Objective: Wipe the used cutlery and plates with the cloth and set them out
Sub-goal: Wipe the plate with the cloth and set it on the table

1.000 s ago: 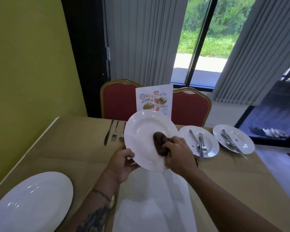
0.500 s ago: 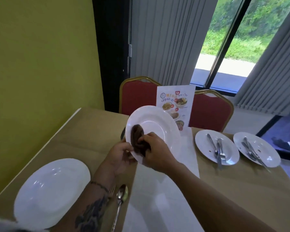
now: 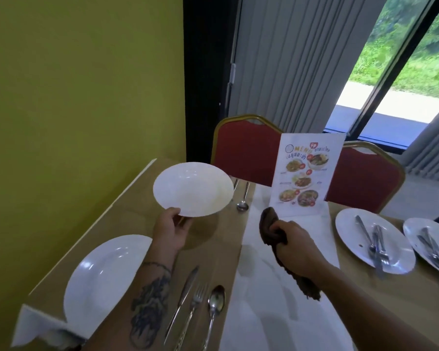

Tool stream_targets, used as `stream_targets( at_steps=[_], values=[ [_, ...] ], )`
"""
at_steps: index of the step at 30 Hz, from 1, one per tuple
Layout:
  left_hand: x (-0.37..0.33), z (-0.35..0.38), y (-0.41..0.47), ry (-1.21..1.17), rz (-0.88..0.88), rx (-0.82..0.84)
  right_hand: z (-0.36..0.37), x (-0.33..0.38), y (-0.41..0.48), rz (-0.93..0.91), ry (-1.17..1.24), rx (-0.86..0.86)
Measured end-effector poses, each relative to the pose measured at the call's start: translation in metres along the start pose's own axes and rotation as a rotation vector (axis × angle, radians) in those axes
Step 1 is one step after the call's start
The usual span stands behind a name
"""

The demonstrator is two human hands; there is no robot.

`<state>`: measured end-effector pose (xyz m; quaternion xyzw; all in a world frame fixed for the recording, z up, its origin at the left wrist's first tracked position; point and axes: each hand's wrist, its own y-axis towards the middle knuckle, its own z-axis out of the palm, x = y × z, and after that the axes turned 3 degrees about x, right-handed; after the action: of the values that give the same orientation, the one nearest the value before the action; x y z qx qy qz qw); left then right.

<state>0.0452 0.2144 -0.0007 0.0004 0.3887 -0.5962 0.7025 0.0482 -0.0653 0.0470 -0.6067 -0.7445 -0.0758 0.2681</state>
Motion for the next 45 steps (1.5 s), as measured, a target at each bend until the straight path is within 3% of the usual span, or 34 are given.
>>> stream_targets(
  at_steps=[5,10,21,30,38,41,45],
  values=[
    [-0.006,-0.014,0.040,-0.101,-0.019,-0.083,-0.006,-0.010,-0.003,0.100,0.183,0.031],
    [-0.006,-0.020,0.081,-0.039,-0.034,-0.136,-0.012,-0.021,-0.005,0.216,0.325,0.060],
    [0.005,-0.019,0.145,0.138,-0.067,-0.210,-0.022,-0.034,-0.012,0.325,0.347,0.119],
    [-0.007,-0.005,0.178,0.226,-0.075,-0.216,-0.030,-0.036,-0.034,0.361,0.362,-0.017],
    [0.007,0.003,0.150,0.277,-0.078,-0.203,-0.024,-0.072,-0.043,0.402,0.471,-0.120],
    [0.031,0.016,0.128,0.292,-0.192,-0.207,-0.020,-0.093,-0.047,0.457,0.559,-0.151],
    [0.070,0.045,0.083,0.306,-0.310,-0.081,-0.020,-0.114,-0.051,0.545,0.722,-0.210]
  ],
)
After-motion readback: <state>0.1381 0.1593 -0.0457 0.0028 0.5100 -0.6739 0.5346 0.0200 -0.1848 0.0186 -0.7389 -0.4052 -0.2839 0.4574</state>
